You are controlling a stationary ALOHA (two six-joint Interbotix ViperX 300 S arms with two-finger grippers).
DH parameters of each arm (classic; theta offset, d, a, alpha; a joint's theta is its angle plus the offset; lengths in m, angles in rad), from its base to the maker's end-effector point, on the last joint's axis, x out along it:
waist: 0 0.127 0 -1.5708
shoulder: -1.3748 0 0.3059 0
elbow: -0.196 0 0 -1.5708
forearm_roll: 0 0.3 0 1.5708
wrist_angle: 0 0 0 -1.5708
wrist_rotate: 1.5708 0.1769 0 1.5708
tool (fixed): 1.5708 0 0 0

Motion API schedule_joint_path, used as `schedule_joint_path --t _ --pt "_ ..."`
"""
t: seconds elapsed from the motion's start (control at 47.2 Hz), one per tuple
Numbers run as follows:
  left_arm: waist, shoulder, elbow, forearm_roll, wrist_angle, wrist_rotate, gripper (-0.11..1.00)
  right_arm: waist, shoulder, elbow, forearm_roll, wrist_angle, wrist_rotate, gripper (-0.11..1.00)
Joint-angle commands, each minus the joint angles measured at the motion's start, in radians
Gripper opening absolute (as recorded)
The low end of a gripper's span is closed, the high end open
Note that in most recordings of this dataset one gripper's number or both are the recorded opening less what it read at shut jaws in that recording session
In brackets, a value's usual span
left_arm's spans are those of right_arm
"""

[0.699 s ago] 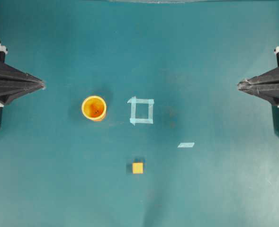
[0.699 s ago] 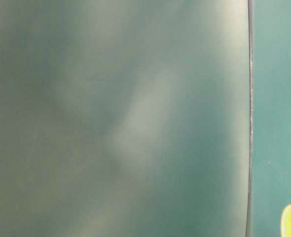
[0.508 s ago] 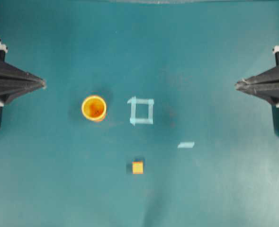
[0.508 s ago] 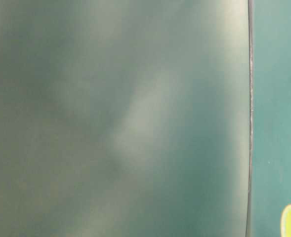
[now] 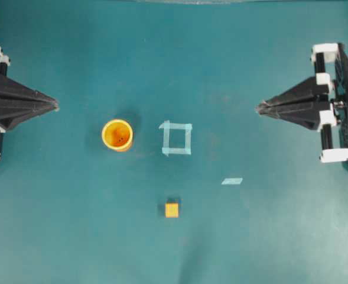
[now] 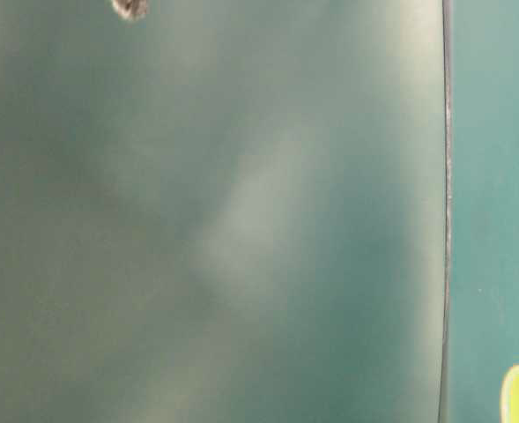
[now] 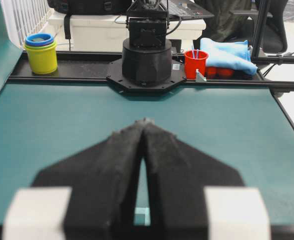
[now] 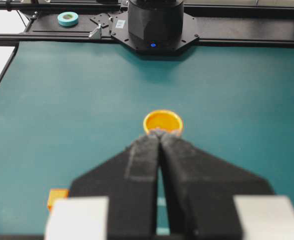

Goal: Lift the orange block with right arm.
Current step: 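Move the open right gripper left toward the small orange cube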

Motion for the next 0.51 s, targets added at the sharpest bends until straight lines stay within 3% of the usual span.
schedule_joint_path --t 0.0,0.212,0.318,0.487 --pt "-0.002 0.006 -0.028 0.003 -0.005 0.0 0.0 0.002 0.017 -0.061 0.003 0.015 0.002 0.07" --pt "-0.002 0.008 -0.028 0.003 -0.005 -0.002 0.0 0.012 0.077 -0.133 0.005 0.08 0.002 0.46" --pt "-0.003 0.008 -0.029 0.003 -0.005 -0.002 0.0 0.023 0.115 -0.17 0.003 0.118 0.003 0.56" --pt "-0.002 0.008 -0.029 0.003 -0.005 -0.002 0.0 0.038 0.179 -0.232 0.005 0.167 0.003 0.6"
